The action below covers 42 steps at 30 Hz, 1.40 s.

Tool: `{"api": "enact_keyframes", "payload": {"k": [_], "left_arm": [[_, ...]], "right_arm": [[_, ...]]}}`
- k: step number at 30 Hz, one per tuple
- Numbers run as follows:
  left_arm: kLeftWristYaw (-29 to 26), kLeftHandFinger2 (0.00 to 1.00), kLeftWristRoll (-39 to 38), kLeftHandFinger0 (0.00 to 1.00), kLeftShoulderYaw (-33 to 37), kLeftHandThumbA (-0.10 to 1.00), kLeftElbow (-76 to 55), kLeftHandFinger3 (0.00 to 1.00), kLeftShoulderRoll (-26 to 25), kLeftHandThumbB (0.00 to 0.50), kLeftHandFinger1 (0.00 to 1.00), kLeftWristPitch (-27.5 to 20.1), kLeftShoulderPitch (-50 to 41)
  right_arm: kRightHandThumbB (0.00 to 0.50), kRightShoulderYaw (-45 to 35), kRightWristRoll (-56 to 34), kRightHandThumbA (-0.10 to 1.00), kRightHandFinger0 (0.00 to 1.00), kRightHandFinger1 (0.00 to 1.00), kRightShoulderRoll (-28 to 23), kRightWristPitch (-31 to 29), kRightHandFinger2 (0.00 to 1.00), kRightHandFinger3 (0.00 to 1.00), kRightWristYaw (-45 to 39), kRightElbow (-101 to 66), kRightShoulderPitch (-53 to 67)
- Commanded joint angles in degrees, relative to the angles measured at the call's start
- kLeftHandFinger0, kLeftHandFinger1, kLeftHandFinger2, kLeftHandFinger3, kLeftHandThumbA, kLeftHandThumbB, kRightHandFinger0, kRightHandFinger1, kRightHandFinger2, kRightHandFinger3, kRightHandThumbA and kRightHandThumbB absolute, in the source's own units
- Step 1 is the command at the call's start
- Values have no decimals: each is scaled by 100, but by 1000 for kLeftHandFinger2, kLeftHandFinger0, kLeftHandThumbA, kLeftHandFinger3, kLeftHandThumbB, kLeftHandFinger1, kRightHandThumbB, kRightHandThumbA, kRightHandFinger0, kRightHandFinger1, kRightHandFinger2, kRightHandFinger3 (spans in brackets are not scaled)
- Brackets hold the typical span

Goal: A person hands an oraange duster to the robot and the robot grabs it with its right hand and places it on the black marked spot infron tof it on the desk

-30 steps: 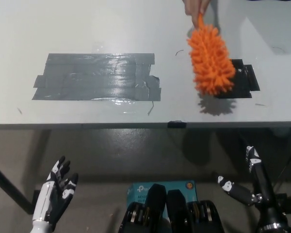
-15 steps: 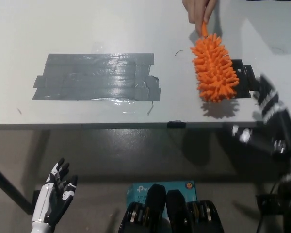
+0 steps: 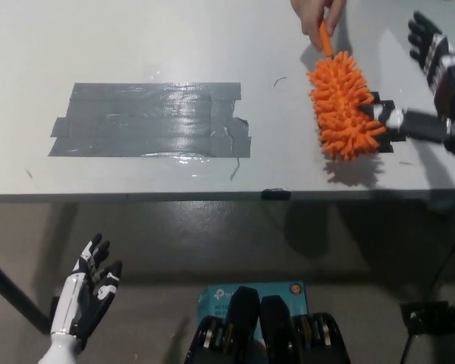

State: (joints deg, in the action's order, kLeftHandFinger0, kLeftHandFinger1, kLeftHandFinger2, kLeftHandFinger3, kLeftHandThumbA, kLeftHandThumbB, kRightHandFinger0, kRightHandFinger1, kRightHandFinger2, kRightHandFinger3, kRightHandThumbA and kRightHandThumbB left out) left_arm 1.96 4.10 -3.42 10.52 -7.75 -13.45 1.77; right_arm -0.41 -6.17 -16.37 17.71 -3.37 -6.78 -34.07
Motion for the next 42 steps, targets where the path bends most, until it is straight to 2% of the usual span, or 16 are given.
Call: {"api": "enact_keyframes", "payload": {"k": [1, 3, 4, 16, 17, 22, 24, 28, 31, 38, 39, 42], "left_arm": [[-30, 1000, -21, 920, -75, 690, -233, 1000, -173, 88, 1000, -47, 153], [-41, 1000, -12, 922, -71, 688, -228, 1000, -186, 89, 1000, -52, 186], [-51, 1000, 17, 920, -63, 688, -214, 1000, -198, 90, 1000, -71, 203], [-54, 1000, 54, 924, -48, 732, -324, 1000, -220, 132, 1000, 59, 255], [-60, 1000, 78, 936, -42, 742, -314, 1000, -227, 132, 1000, 53, 276], [-49, 1000, 64, 945, -49, 742, -297, 1000, -240, 137, 1000, 65, 304], [-59, 1000, 117, 935, -43, 760, -351, 1000, -260, 140, 1000, 91, 319], [-49, 1000, 93, 938, -54, 755, -400, 1000, -270, 134, 1000, 166, 364], [-37, 1000, 63, 948, -54, 728, -375, 1000, -275, 108, 1000, 155, 387], [-46, 1000, 97, 950, -34, 723, -324, 1000, -282, 106, 1000, 75, 396], [-45, 1000, 111, 949, -30, 726, -347, 1000, -288, 113, 1000, 103, 403], [-51, 1000, 132, 949, -25, 731, -361, 1000, -291, 114, 1000, 130, 427]], "right_arm": [[353, -58, -879, 1000, 1000, 1000, -293, 922, 1000, 1000, -332, 477, -1049], [357, -25, -1145, 1000, 1000, 1000, -330, 922, 1000, 1000, -351, 864, -1244], [378, 51, -1176, 1000, 1000, 1000, -357, 922, 1000, 1000, -381, 1109, -1357], [388, 747, -1257, 1000, 1000, 1000, -417, 922, 1000, 1000, -485, 2608, -1959], [403, 813, -1122, 1000, 1000, 1000, -390, 922, 1000, 1000, -413, 2669, -1981], [409, 996, -585, 1000, 1000, 1000, -279, 922, 1000, 1000, -241, 2869, -2007], [440, 1193, -252, 1000, 1000, 1000, -234, 922, 1000, 1000, -5, 3022, -2035], [447, 1331, 78, 1000, 1000, 1000, -268, 922, 1000, 1000, 153, 3032, -2049], [429, 1290, 127, 1000, 1000, 1000, -249, 922, 1000, 1000, 118, 3004, -2053], [444, 1193, 132, 1000, 1000, 1000, -107, 922, 1000, 1000, 14, 3120, -2076], [425, 1154, 48, 1000, 1000, 1000, -59, 922, 1000, 1000, -7, 3196, -2078], [407, 1099, -66, 1000, 1000, 1000, 5, 922, 1000, 1000, -121, 3435, -2123]]}}
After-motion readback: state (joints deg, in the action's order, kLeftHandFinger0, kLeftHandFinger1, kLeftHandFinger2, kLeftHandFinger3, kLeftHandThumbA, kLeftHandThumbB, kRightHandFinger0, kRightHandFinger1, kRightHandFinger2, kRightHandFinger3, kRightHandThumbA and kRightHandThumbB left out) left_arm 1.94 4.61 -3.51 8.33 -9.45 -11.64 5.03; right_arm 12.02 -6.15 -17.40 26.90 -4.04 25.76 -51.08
